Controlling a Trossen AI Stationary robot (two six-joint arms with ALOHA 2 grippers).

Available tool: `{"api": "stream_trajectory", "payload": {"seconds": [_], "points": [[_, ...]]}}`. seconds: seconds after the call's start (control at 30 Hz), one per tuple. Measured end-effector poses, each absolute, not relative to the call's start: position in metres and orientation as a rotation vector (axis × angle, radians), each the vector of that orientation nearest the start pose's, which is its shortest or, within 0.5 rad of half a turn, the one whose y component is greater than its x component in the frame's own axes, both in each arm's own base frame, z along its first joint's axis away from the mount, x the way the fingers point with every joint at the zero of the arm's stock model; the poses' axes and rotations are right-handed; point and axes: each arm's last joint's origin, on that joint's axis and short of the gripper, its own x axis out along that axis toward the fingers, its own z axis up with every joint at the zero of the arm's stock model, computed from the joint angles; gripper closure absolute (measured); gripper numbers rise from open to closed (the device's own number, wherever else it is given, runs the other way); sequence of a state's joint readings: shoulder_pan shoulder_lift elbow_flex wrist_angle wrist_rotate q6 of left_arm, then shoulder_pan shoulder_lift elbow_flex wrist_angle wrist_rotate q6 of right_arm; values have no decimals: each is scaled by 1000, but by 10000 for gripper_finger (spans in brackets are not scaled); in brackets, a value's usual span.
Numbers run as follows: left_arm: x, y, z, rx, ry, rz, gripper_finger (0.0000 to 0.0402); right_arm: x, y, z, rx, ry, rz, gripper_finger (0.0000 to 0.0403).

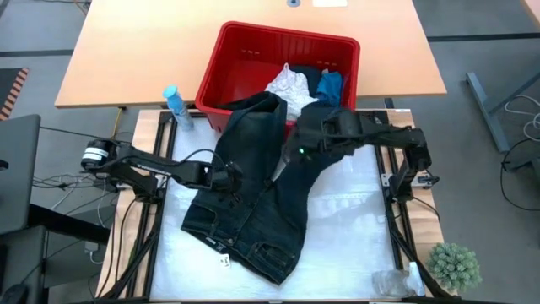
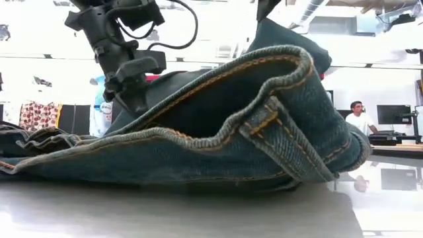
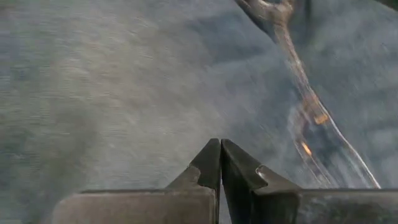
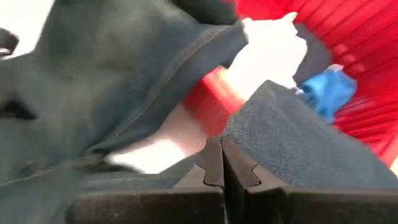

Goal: Fold Laundry from Bin
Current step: Fold the black pants from the red bin

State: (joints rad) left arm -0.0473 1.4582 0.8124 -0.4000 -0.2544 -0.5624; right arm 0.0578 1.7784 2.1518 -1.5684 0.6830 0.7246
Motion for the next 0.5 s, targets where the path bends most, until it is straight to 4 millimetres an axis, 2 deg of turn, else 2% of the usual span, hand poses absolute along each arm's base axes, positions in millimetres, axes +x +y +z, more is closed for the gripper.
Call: {"api": "stream_trajectory", "payload": {"seconds": [0.2, 0.5], "points": [[268, -22, 182, -328, 988, 396, 401, 313, 31, 401, 265, 883, -897, 389], [262, -58, 181, -346, 1049, 207, 401, 303, 93, 358, 410, 976, -878, 389]]}}
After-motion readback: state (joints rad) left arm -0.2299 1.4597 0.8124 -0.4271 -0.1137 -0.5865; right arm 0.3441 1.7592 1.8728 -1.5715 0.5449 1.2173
